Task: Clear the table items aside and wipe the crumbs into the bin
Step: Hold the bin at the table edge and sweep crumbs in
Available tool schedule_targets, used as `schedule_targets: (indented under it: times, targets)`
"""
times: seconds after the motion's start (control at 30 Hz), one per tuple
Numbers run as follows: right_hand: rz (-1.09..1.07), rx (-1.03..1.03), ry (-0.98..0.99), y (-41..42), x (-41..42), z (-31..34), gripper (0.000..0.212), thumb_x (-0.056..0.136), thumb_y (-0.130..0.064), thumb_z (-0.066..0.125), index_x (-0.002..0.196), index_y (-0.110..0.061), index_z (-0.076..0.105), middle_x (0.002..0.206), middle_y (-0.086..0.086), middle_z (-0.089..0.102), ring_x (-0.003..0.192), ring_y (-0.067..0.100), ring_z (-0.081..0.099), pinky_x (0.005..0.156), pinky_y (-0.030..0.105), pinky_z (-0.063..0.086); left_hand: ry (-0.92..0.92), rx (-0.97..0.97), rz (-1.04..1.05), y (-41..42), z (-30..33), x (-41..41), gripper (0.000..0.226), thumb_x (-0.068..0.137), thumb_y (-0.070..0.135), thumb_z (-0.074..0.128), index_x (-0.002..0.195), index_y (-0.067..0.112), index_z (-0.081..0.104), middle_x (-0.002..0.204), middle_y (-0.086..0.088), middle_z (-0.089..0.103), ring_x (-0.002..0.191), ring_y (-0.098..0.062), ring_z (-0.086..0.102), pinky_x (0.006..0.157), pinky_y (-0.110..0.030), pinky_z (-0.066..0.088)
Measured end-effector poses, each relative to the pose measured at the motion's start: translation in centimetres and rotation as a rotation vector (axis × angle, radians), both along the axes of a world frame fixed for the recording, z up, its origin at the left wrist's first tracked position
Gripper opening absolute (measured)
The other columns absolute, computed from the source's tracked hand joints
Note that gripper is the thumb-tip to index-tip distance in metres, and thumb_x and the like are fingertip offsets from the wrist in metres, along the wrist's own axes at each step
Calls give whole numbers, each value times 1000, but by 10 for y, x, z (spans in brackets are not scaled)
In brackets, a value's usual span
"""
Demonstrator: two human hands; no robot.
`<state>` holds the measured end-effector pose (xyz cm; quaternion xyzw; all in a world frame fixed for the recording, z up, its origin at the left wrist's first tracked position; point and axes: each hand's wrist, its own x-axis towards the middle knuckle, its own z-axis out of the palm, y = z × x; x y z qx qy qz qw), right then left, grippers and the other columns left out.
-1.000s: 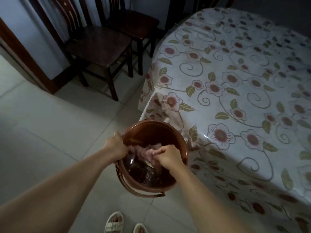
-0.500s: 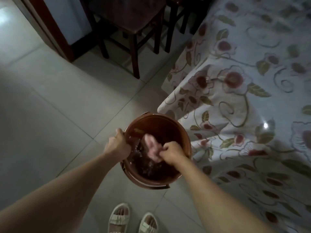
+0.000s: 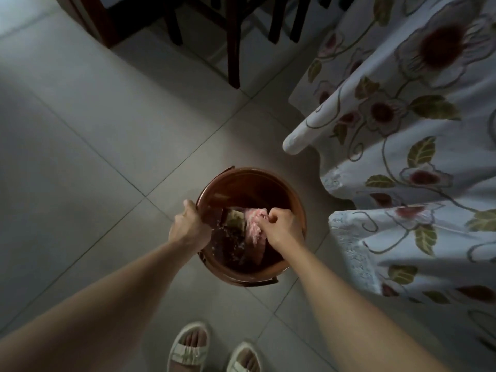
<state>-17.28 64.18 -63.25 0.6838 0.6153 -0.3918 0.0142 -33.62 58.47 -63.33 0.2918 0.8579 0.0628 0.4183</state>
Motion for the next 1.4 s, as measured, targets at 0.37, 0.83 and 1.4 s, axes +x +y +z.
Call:
schedule_targets:
  times: [0.37,0.83,1.4]
  targets:
    - [54,-50,-17,3,3,-68,22,91,-30,56,79,-12,58,73,-2,53,74,17,50,56,26,34,-23,-11,95,-6,-82,1,28,77,0,46,102,9,39,95,-16,54,92,-40,61,83,-48,54]
    - [-139,-112,111,11,-3,-82,25,89,-20,58,64,-16,55,65,-1,53,62,15,50,50,22,34,21,-11,81,-7,-104,-2,20,87,12,48,106,13,42,101,-17,59,93,-36,58,81,-41,49]
    - [-111,-66,79,-6,2,101,9,87,-19,58,87,-14,66,99,3,69,78,13,51,60,21,34,65,99,-196,8,100,18,47,86,11,52,131,14,40,133,-12,50,125,-32,44,101,-44,42]
